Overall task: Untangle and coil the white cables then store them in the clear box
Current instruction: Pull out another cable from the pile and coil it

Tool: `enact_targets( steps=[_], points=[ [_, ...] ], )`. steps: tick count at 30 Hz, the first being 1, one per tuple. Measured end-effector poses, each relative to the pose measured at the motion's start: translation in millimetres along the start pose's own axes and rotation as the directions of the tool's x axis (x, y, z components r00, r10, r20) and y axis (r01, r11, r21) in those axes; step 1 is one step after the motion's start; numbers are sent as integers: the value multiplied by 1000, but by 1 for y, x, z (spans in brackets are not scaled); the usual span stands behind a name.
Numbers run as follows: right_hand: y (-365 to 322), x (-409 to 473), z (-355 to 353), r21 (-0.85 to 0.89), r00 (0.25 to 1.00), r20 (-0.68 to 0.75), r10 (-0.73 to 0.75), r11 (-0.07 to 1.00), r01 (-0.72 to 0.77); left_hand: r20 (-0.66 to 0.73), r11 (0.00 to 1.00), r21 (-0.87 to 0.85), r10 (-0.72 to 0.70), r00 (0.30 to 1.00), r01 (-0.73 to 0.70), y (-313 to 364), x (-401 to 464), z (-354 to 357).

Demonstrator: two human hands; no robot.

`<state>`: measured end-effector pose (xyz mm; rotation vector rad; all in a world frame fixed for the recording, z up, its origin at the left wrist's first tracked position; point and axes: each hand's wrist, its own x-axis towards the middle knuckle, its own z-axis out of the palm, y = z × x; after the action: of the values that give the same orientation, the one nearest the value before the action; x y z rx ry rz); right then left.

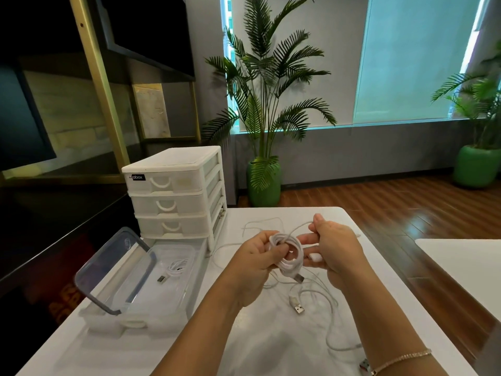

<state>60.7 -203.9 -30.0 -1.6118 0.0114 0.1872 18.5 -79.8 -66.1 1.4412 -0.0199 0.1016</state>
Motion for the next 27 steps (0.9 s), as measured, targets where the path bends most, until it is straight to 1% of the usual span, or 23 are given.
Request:
enact_targets(
  steps=[3, 7, 10, 12, 14, 17, 19, 20, 21, 23, 25, 27],
  points=[
    [-1, -3, 1, 28, 999, 27, 39, 999, -40, -36, 997, 58, 61, 997, -59, -4, 1, -1],
    [0, -2, -3, 56, 998, 47, 45, 997, -48, -51, 976, 170, 143, 988, -133, -4, 3, -4],
    [1, -1, -4, 64, 994, 75, 85, 994, -89, -74, 945, 256, 230, 970, -204, -2, 2, -5],
    [2, 0, -5, 97, 990, 94, 103, 989, -112, -79, 904, 350, 291, 953, -247, -2, 0, -3],
    [3, 1, -6, 131, 987, 109, 116, 983, -130, -52, 843, 450, 354, 934, -295, -2, -1, -2],
    [4, 3, -6, 107, 984, 126, 128, 984, -142, 55, 724, 579, 425, 903, -376, -1, -2, -1],
    [5, 4, -6, 86, 982, 134, 131, 986, -143, 139, 593, 662, 504, 852, -459, -3, -2, 0],
    [5, 4, -7, 94, 981, 142, 135, 984, -149, 159, 532, 697, 540, 827, -481, -4, -2, 1],
    [4, 5, -7, 113, 978, 149, 145, 980, -162, 161, 492, 721, 567, 808, -488, -4, -2, 2],
    [4, 5, -7, 174, 971, 167, 172, 964, -200, 140, 453, 749, 604, 784, -483, -4, -1, 2],
    [2, 3, -7, 316, 959, 208, 194, 914, -254, 86, 465, 762, 619, 781, -452, -4, 0, 0],
    [0, 5, -10, 486, 949, 258, 181, 825, -289, 17, 492, 782, 596, 803, -382, -5, 1, -3]
  ],
)
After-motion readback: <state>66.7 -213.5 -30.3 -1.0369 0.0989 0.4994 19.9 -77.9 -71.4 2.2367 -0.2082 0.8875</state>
